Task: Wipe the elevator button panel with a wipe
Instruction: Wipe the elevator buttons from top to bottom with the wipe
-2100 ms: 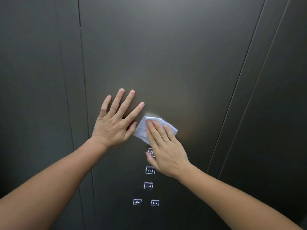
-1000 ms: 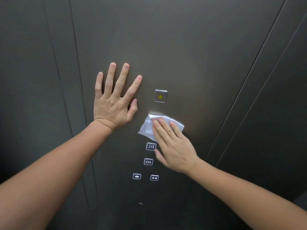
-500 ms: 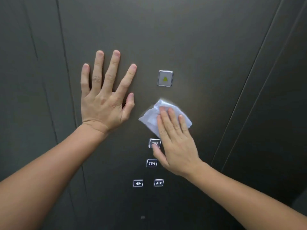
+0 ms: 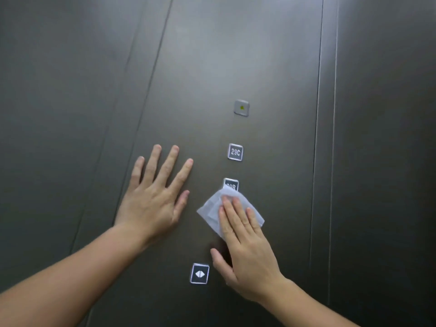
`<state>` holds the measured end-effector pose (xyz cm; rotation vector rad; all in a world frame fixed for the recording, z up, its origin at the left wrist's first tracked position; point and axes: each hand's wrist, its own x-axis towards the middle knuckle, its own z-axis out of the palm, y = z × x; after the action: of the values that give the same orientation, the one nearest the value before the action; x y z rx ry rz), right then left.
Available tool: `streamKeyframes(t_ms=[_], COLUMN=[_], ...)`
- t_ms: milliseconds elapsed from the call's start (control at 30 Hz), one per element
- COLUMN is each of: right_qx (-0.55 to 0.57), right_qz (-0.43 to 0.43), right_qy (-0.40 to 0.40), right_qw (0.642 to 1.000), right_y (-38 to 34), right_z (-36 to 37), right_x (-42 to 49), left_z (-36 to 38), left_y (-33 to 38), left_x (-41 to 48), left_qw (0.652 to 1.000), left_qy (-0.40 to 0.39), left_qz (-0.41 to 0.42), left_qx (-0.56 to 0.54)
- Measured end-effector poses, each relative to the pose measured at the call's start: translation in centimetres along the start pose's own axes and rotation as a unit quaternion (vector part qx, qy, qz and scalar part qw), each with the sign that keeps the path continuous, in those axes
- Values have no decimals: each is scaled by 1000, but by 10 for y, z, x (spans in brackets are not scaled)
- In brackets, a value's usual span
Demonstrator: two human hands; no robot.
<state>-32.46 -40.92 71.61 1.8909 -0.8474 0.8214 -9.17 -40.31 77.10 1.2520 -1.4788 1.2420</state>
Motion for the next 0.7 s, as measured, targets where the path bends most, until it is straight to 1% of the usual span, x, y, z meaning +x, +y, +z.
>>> streamKeyframes(t_ms=[67,167,367,467,533,700], right_qx=[0,-11,-23,17,48,35], right_qz=[-31,-26,43,106,121,55], right_qy=[13,35,56,63,60,63], right_qw=[999,999,997,992,990,996], right_y=[-6,-3,32,36,21,-26], right_z=[1,-3,-24,-36,-31,10], right_x=[7,32,93,114,108,24], left_z=[-1,3,10,6,6,7], left_y=[3,6,7,11,10,8], left_x=[-12,-21,-21,-21,-23,-27], left_qw=[1000,1000,999,997,997,997], left_qy=[-8,0,23,34,33,21], left_qz=[-15,-25,-37,-53,-57,-59], left_qx=[-7,-19,-32,-40,-41,-44])
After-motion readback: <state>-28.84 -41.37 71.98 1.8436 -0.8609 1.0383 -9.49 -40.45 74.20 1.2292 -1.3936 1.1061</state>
